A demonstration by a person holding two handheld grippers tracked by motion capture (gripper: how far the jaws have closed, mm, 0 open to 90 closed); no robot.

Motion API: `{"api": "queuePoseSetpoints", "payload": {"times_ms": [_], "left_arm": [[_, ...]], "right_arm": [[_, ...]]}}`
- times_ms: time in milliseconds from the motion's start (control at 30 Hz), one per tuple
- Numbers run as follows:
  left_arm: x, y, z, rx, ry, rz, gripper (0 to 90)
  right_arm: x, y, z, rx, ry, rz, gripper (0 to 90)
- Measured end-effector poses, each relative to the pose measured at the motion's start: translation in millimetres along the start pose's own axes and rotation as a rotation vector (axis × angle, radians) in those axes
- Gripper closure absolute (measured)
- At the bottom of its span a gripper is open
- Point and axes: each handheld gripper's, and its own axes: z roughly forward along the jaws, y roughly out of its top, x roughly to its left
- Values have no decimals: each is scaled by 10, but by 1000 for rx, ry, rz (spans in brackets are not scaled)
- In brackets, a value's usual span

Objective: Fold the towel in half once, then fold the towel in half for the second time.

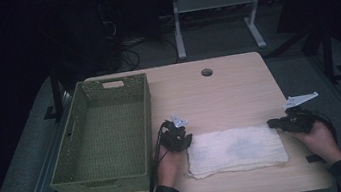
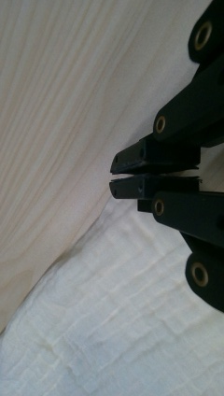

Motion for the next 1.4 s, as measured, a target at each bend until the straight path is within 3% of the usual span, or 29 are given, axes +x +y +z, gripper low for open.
{"api": "queuePoseSetpoints", "payload": {"times_ms": [67,167,233,567,733,1000,1400], "left_arm": [[-11,5,3,-1,-5,-6,855],[8,20,-11,-18,-4,-17,868],[33,54,-39,-36,3,-22,868],[197,398,-2,-100,43,-27,869],[247,479,-5,-127,59,-28,869],[150,390,-173,-172,52,-4,868],[5,253,-364,-183,45,31,869]], "right_arm": [[7,7,-1,6,-6,-8,867],[14,20,-4,10,-23,-23,873],[-5,36,-11,6,-29,-9,873],[-269,254,13,-53,-62,38,875],[-358,341,22,-79,-68,41,875],[-263,322,-178,-128,-57,11,873],[-67,194,-360,-121,-45,-10,873]]}}
